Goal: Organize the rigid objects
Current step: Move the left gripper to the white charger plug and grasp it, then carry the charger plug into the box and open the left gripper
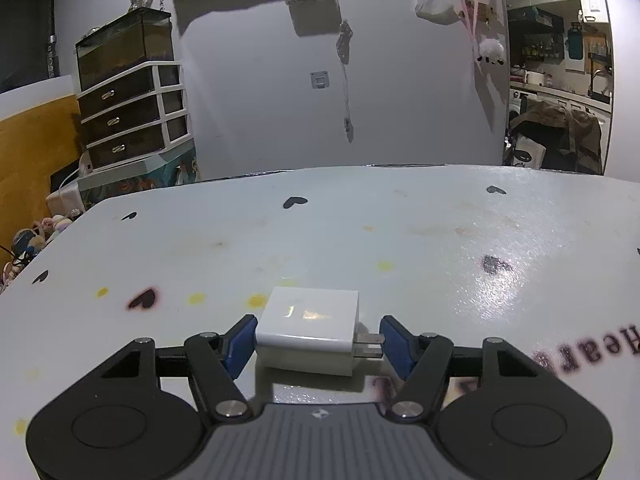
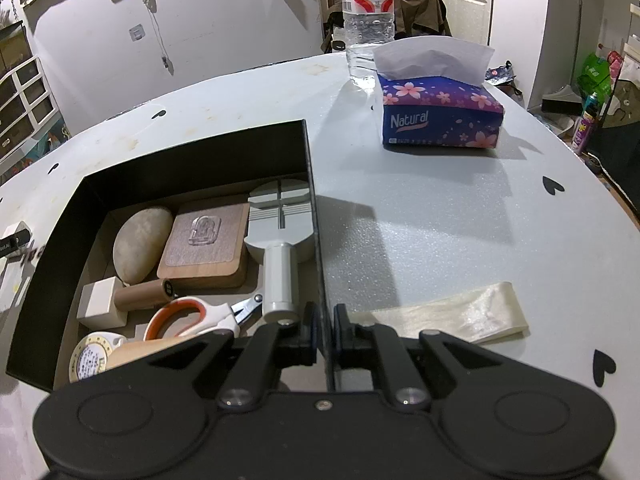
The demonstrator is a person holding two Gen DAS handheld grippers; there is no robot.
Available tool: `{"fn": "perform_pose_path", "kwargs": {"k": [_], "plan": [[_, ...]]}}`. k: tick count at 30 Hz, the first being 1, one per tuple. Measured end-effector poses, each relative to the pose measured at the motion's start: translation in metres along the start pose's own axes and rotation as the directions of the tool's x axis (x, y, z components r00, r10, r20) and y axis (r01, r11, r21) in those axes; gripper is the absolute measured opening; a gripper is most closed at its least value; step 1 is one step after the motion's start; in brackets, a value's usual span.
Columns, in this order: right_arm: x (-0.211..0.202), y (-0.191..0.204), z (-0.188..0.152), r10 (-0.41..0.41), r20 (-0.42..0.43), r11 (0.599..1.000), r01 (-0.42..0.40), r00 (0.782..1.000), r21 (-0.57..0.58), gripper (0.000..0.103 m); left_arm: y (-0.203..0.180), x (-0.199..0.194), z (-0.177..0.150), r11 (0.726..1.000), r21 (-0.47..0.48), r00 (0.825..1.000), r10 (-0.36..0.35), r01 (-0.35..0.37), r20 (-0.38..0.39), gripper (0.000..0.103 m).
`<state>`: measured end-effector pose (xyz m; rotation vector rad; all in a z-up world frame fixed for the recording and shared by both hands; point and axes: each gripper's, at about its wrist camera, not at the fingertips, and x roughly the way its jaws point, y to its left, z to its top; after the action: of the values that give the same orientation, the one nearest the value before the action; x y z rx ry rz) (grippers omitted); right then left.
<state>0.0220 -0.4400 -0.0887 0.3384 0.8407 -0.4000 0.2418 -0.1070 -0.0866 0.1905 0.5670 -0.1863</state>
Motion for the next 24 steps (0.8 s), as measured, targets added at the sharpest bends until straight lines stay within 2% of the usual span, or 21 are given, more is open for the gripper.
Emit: {"fn": "perform_pose_path", "kwargs": {"k": [7,10,17,24], "plan": [[0.000,0.000,0.000,-0.001,0.000,1.000,0.001,1.000,-0.001,0.010,-0.013,-0.024,-0.013,0.999,0.014,0.999,-0.038,0.038,-0.009,0.067],[0.000,0.000,0.000,0.000,0.000,1.000,0.000,1.000,0.000,0.010,-0.020,-0.041,-0.018,0.993,-0.003,0.992,-0.122,0.122,-0.028,0.067],[0.000,0.000,0.000,0.000,0.000,1.000,0.000,1.000,0.000,0.010,-0.038,-0.081,-0.009,0.949,-0.061,0.951,-0.310,0.310,0.002,0.067],[0.000,0.001,0.000,-0.001,0.001,1.000,0.001,1.000,0.000,0.010,-0.064,-0.123,0.013,0.899,-0.013,0.896,-0.436,0.438,0.089,0.067]]}}
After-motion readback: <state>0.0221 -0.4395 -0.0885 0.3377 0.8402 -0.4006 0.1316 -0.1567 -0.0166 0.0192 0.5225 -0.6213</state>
